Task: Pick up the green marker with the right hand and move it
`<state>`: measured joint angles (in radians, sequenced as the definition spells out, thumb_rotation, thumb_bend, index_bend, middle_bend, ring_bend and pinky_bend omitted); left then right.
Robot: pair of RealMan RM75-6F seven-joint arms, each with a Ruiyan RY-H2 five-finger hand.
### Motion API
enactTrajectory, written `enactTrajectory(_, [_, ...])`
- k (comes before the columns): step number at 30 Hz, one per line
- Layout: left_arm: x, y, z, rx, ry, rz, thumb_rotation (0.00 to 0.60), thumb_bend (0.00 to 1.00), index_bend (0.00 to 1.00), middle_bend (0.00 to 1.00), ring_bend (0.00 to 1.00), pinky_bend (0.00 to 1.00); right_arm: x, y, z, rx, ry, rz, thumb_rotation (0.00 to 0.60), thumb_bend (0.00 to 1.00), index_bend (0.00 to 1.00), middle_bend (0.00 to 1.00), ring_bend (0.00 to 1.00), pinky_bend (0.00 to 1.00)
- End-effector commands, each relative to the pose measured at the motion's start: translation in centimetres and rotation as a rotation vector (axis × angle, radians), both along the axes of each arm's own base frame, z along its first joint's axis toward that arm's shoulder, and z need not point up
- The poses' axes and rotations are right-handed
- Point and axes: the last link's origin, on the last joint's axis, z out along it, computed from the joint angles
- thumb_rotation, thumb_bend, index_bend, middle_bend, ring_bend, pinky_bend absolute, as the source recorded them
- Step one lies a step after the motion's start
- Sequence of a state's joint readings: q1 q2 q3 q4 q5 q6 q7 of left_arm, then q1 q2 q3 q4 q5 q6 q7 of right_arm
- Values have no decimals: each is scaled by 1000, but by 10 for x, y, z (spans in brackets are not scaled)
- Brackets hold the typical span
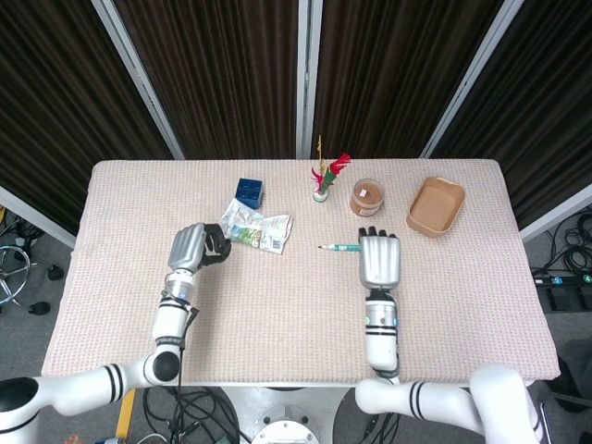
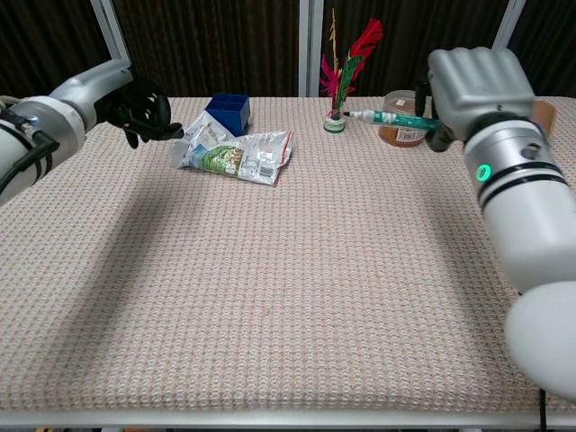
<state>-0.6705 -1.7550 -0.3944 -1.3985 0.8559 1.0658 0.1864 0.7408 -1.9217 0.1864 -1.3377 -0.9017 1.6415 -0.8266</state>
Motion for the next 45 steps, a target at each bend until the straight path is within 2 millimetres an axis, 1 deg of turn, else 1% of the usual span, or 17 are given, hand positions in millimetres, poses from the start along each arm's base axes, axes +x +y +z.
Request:
enactTrajectory(1, [-17, -17, -5, -48, 1, -16, 600, 362, 666, 682, 627, 607, -30, 20, 15, 13, 28, -44, 600, 289, 661, 628, 559, 654])
enactTrajectory(5, [-41, -28, -15, -90, 27, -7, 600, 356, 664, 679, 627, 607, -49, 32, 14, 45, 36, -84, 600, 289, 660, 628, 557, 654])
enactTrajectory(9, [-56, -34, -26, -112, 22, 14, 600, 353, 662, 677, 625, 607, -61, 34, 9, 68, 42, -115, 600, 288, 661, 625, 557, 654])
enactTrajectory(17, [-61, -42, -47, -181, -19, -9, 600, 333, 639, 655, 599, 594, -69, 28, -7, 115, 50, -132, 600, 254, 645, 612, 551, 654])
enactTrajectory(23, [-65, -41, -54, -192, -35, 0, 600, 324, 629, 644, 588, 590, -68, 23, -19, 139, 52, -129, 600, 251, 640, 608, 548, 654])
enactTrajectory(24, [-65, -41, -55, -198, -38, -1, 600, 319, 616, 630, 570, 574, -67, 22, -21, 144, 52, -129, 600, 245, 630, 600, 540, 652])
enactTrajectory(26, [-66, -42, -56, -219, -43, -2, 600, 283, 577, 567, 501, 509, -67, 22, -24, 168, 55, -133, 600, 205, 569, 558, 495, 620])
enactTrajectory(28, [-67, -43, -55, -222, -51, -6, 600, 206, 500, 465, 397, 409, -66, 22, -25, 189, 51, -138, 600, 135, 448, 480, 416, 556])
enactTrajectory(29, [-67, -43, -54, -218, -52, -13, 600, 190, 480, 444, 375, 386, -65, 23, -25, 197, 44, -142, 600, 97, 367, 429, 368, 518])
enactTrajectory(30, [-67, -43, -53, -214, -52, -20, 600, 170, 454, 419, 348, 352, -64, 23, -23, 201, 40, -144, 600, 78, 325, 402, 344, 498])
enactTrajectory(33, [-66, -42, -48, -189, -57, -33, 600, 118, 383, 359, 282, 240, -62, 23, -18, 200, 34, -143, 600, 29, 189, 323, 264, 436])
enactTrajectory(34, [-67, -42, -46, -179, -58, -36, 600, 111, 370, 353, 276, 221, -62, 23, -16, 200, 26, -144, 600, 26, 164, 311, 254, 429])
enactTrajectory(37, [-69, -40, -33, -136, -69, -31, 600, 98, 358, 344, 271, 173, -59, 26, -6, 191, -2, -144, 600, 26, 148, 300, 248, 423])
enactTrajectory(40, [-76, -40, -11, -61, -60, -19, 600, 91, 353, 337, 270, 167, -55, 32, 14, 166, -43, -118, 600, 26, 148, 299, 245, 410])
enactTrajectory(42, [-82, -41, 9, 7, -39, -12, 600, 84, 345, 327, 264, 165, -53, 37, 34, 149, -90, -78, 600, 26, 148, 291, 225, 382])
enactTrajectory(44, [-88, -43, 33, 91, -1, -16, 600, 73, 335, 307, 236, 161, -51, 43, 57, 136, -127, -20, 600, 26, 148, 276, 182, 327])
enactTrajectory(45, [-91, -44, 43, 132, 27, -23, 600, 69, 326, 292, 214, 157, -51, 46, 67, 141, -135, 11, 600, 26, 148, 258, 146, 280])
